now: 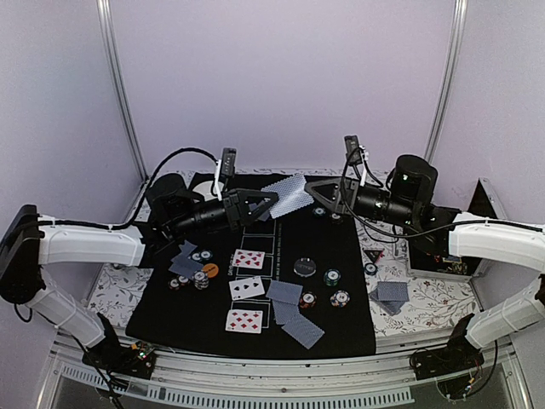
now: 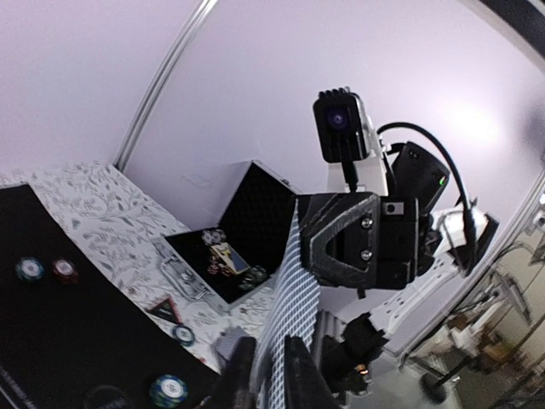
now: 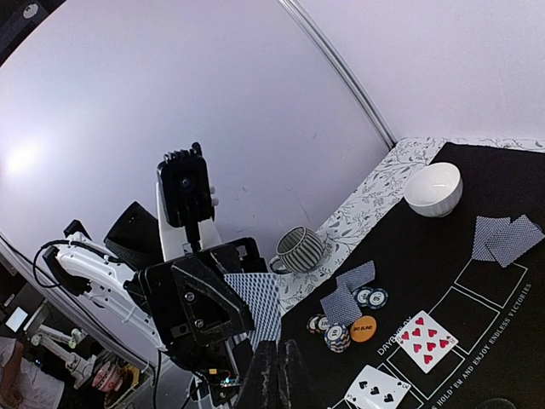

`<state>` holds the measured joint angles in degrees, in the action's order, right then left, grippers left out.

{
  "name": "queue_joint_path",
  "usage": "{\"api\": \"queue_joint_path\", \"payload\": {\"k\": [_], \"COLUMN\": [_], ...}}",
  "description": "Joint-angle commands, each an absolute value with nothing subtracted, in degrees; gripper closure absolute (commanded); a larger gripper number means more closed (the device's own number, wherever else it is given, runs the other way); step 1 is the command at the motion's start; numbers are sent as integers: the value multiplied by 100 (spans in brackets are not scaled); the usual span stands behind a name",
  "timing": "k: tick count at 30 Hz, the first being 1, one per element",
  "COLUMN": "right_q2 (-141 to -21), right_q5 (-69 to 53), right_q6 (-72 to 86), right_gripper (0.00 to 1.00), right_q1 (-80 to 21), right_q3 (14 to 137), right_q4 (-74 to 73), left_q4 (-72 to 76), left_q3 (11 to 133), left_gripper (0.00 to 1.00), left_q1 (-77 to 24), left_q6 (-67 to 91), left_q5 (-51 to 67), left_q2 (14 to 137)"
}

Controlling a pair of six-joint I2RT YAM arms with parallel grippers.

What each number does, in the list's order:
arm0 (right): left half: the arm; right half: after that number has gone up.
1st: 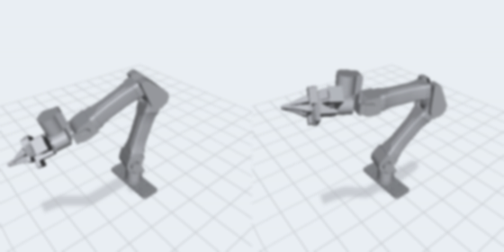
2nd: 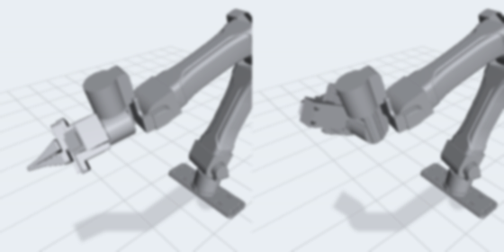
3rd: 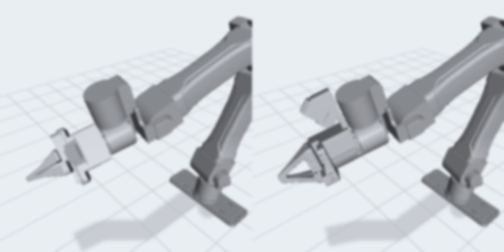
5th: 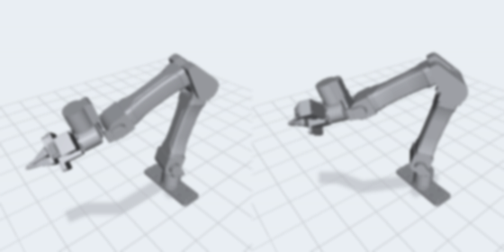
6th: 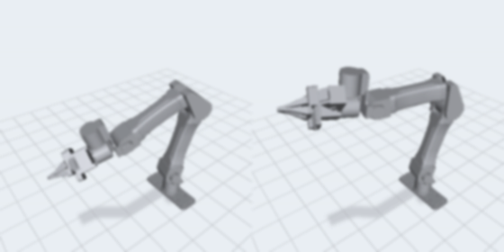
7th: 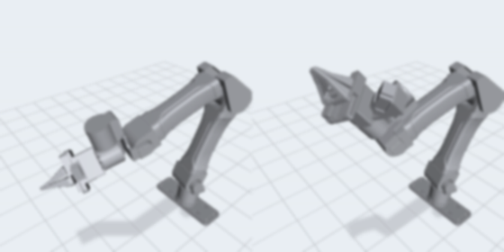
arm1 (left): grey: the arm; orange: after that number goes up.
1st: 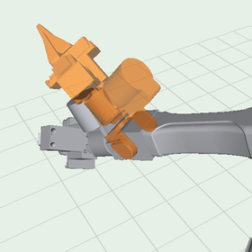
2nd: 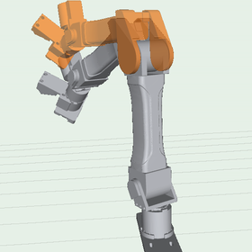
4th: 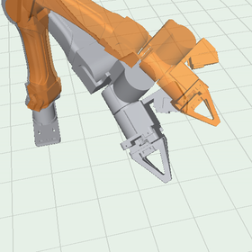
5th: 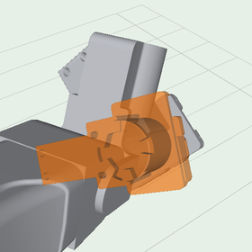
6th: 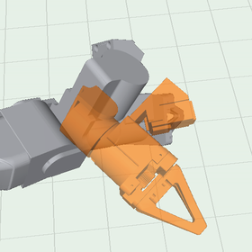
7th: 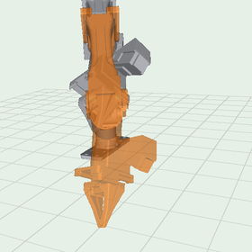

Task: Distribute texas hold em gaming equipment
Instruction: Pass from the right arm to the left, then distribute the poker card in the community card area.

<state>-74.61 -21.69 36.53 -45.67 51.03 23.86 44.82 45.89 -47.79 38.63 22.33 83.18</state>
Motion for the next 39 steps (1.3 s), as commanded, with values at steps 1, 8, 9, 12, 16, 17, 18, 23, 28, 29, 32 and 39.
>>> {"api": "queue_joint_path", "payload": {"k": [1, 8, 9, 12, 16, 17, 18, 23, 28, 29, 32, 39], "right_q2": [-7495, -7318, -7235, -6922, -6628, -6581, -6553, -6583, -6622, -6612, -6585, -6672], "right_q5": [-2267, -1788, -1403, -616, -51, 8, 47, 14, -53, -38, -10, -82], "right_q6": [3659, 3427, 3342, 2969, 2629, 2564, 2510, 2452, 2450, 2448, 2439, 2426], "right_gripper": [98, 51, 37, 9, 2, 2, 2, 2, 2, 2, 1, 1], "right_q1": [-4605, -4586, -4578, -4515, -4469, -4465, -4465, -4450, -4448, -4447, -4447, -4447], "right_q3": [5070, 5095, 5125, 5139, 5117, 5123, 5122, 5164, 5205, 5198, 5182, 5268], "right_q4": [2589, 1786, 1423, 570, -75, -143, -202, -355, -466, -483, -514, -516], "left_q4": [4833, 2252, 1507, 57, -977, -1240, -1434, -1759, -1701, -1657, -1582, -1418], "left_q3": [4683, 5196, 5444, 5929, 6419, 6602, 6791, 7634, 7941, 7945, 7936, 8119], "left_gripper": [100, 100, 100, 100, 100, 100, 100, 100, 100, 100, 100, 100], "left_q1": [-4849, -4641, -4531, -3962, -2970, -2846, -2765, -2701, -2525, -2504, -2505, -2444], "left_q6": [3848, 3134, 2914, 2297, 1861, 1752, 1658, 1300, 1336, 1358, 1371, 1536], "left_q5": [2482, 1367, 1163, 1157, 1757, 1922, 2050, 2432, 2966, 3183, 3529, 3374], "left_q2": [8466, 8091, 8092, 8272, 9049, 9297, 9579, 10729, 11584, 11685, 11900, 12410]}}
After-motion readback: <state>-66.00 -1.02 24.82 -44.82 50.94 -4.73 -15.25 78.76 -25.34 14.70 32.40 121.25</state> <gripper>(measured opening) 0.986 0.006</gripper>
